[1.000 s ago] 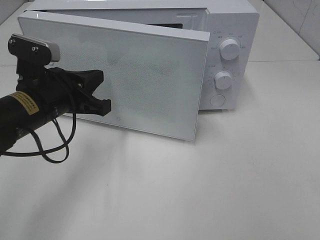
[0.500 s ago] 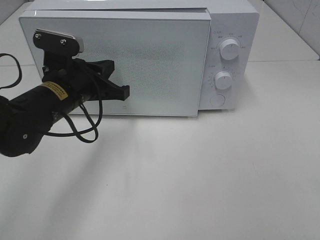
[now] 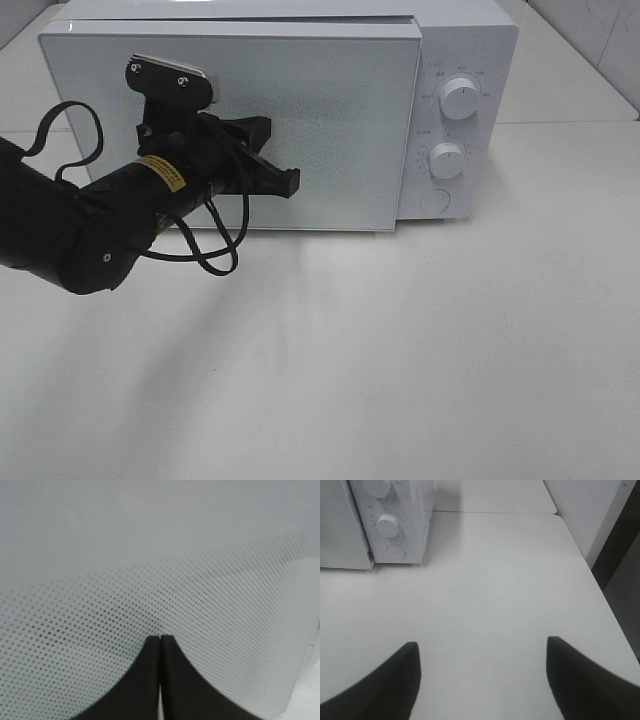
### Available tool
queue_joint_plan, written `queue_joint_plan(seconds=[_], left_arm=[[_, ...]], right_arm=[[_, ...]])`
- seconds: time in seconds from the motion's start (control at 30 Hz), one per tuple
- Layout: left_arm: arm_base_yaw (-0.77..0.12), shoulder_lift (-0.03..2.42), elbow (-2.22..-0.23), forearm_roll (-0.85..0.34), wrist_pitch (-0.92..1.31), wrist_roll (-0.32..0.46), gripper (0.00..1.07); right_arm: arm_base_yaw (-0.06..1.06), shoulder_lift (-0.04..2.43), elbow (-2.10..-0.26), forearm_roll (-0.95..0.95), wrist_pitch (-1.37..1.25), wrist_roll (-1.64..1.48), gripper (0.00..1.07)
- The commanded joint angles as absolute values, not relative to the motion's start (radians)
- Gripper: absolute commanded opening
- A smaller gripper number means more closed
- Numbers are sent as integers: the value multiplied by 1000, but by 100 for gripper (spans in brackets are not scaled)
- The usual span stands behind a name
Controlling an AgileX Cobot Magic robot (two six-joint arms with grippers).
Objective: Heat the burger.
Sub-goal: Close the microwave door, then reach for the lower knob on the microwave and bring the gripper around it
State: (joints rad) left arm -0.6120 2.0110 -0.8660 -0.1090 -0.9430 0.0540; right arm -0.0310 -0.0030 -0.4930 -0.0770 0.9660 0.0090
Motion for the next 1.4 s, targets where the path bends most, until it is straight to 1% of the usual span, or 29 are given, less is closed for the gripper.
queue_joint_plan(seconds=[0.03, 0.07, 0.1, 0.13, 0.17, 0.2, 0.3, 0.67, 0.87, 0.97, 1.0, 1.03, 1.07, 1.1, 1.13, 1.17, 1.2, 1.23, 1.27, 1.4], left_arm=[[-600, 2011, -901, -176, -961, 55, 0], [-600, 2011, -907, -179, -961, 57, 0], [-600, 2011, -917, -188, -961, 79, 0], [-600, 2011, -917, -188, -961, 79, 0], [-603, 2011, -921, -192, -961, 94, 0], [-606, 2013, -932, -211, -961, 125, 0], [-613, 2033, -963, -234, -959, 145, 0], [-641, 2092, -1128, -249, -849, 145, 0], [-663, 2092, -1140, -249, -839, 147, 0], [-687, 2088, -1140, -249, -832, 153, 0], [-713, 2062, -1138, -249, -807, 156, 0], [-713, 2062, -1138, -249, -807, 156, 0], [-726, 2048, -1136, -249, -790, 164, 0], [-756, 2010, -1136, -249, -748, 204, 0], [-756, 2010, -1136, -249, -748, 204, 0], [-784, 1974, -1136, -249, -716, 246, 0], [-797, 1960, -1136, -249, -701, 263, 0], [-797, 1960, -1136, -249, -701, 263, 0], [-820, 1931, -1136, -249, -665, 296, 0], [-844, 1890, -1136, -249, -579, 305, 0]], right_arm=[[-33, -32, -490, -84, 961, 15, 71], [-33, -32, -490, -84, 961, 15, 71], [-33, -32, -490, -84, 961, 15, 71], [-33, -32, -490, -84, 961, 15, 71], [-33, -32, -490, -84, 961, 15, 71], [-33, -32, -490, -84, 961, 15, 71], [-33, -32, -490, -84, 961, 15, 71], [-33, -32, -490, -84, 961, 15, 71], [-33, -32, -490, -84, 961, 15, 71], [-33, -32, -490, -84, 961, 15, 71], [-33, -32, -490, -84, 961, 15, 71], [-33, -32, -490, -84, 961, 15, 71], [-33, -32, -490, -84, 961, 15, 71], [-33, -32, -490, -84, 961, 15, 71], [-33, -32, -490, -84, 961, 15, 71], [-33, -32, -490, -84, 961, 15, 71], [-33, -32, -490, -84, 961, 15, 71], [-33, -32, -490, -84, 961, 15, 71], [-33, -32, -490, -84, 961, 15, 71], [-33, -32, -490, -84, 961, 15, 71]])
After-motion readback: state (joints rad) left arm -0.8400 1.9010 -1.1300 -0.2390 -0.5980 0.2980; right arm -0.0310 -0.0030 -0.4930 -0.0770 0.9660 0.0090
